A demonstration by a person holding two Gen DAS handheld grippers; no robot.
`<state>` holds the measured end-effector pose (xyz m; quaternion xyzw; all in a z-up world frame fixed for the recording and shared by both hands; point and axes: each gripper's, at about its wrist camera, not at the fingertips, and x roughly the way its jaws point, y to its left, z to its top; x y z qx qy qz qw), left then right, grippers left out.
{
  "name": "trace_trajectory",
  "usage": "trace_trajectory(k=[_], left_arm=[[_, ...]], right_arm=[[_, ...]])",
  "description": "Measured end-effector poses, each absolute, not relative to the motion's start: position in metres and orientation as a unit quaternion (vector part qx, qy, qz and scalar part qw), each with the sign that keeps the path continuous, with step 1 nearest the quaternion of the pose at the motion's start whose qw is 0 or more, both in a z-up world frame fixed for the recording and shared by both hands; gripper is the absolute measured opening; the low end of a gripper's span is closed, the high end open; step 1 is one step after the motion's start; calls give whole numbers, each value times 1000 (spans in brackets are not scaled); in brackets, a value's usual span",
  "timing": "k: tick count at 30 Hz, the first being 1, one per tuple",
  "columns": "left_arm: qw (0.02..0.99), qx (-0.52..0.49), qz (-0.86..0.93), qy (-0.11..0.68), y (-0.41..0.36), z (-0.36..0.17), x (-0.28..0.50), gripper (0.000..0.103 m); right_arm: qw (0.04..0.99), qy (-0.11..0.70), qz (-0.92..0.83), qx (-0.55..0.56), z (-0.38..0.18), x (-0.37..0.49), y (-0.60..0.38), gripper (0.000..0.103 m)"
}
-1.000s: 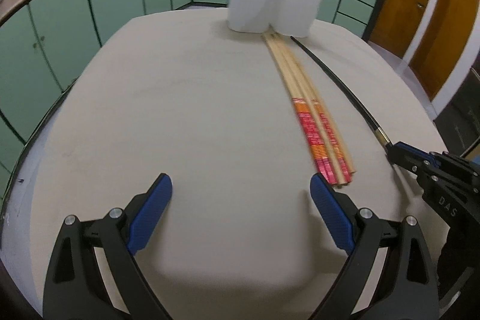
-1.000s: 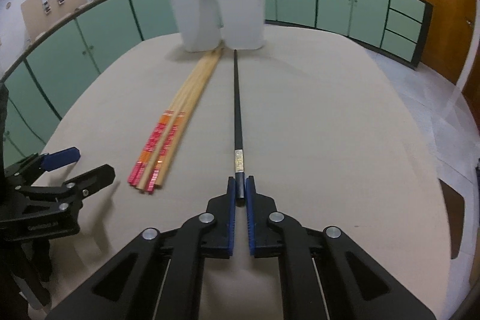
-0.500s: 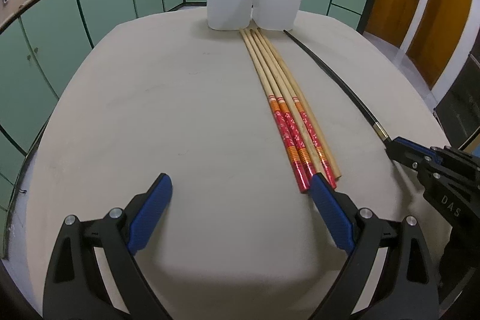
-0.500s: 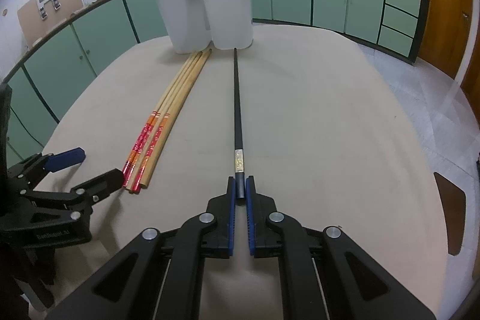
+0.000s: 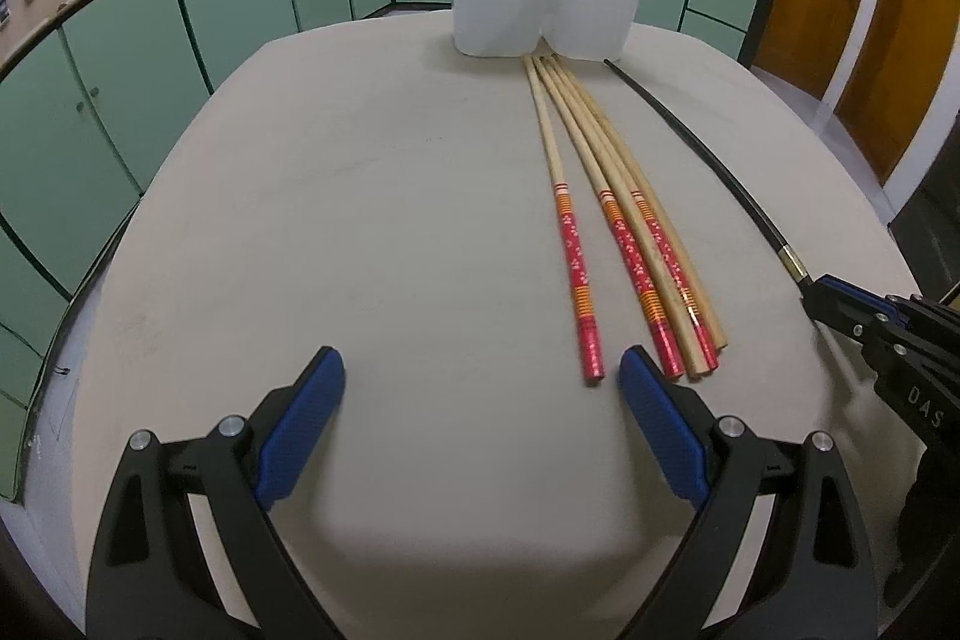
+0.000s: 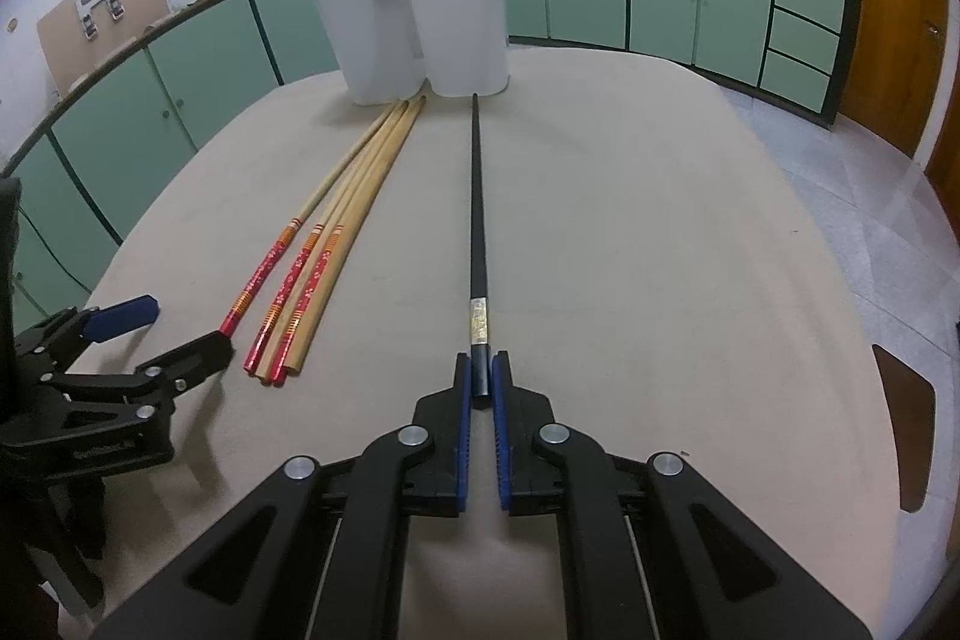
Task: Organize utensils
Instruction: 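Grasp a black chopstick with the right gripper while the left gripper grasps a red-patterned chopstick, then carry both chopsticks into the white holder and open both grippers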
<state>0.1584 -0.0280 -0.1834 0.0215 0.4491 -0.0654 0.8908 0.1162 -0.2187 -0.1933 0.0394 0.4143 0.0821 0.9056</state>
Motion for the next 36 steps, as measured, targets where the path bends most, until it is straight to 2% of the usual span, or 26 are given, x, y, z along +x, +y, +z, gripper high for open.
trace_trajectory(k=[4,6,7,9,10,12,14,25,36], left_arm=[[893,18,-68,444,-30,-183,160,74],[895,17,-72,441,-30,-182,160,58],[896,15,-76,438,-30,-181,158,53],[897,13,-80,435,-30,-180,157,37],[897,9,-84,434,-29,-180,156,33],[897,-3,-90,433,-25,-179,156,14],[896,-14,-95,434,-23,-180,156,6],[912,-11,-94,400,-19,-150,144,5],[939,-4,-96,330,-11,-80,129,5]], right_arm=[[904,416,88,45,-195,117,-220,8],[903,416,90,49,-195,117,-221,8],[903,416,90,50,-195,117,-221,8],[903,416,91,51,-195,117,-221,7],[903,416,90,50,-195,117,-221,7],[904,416,89,49,-195,117,-220,7],[904,415,89,48,-195,117,-220,7],[912,396,92,51,-183,110,-222,6],[938,332,98,33,-121,97,-226,6]])
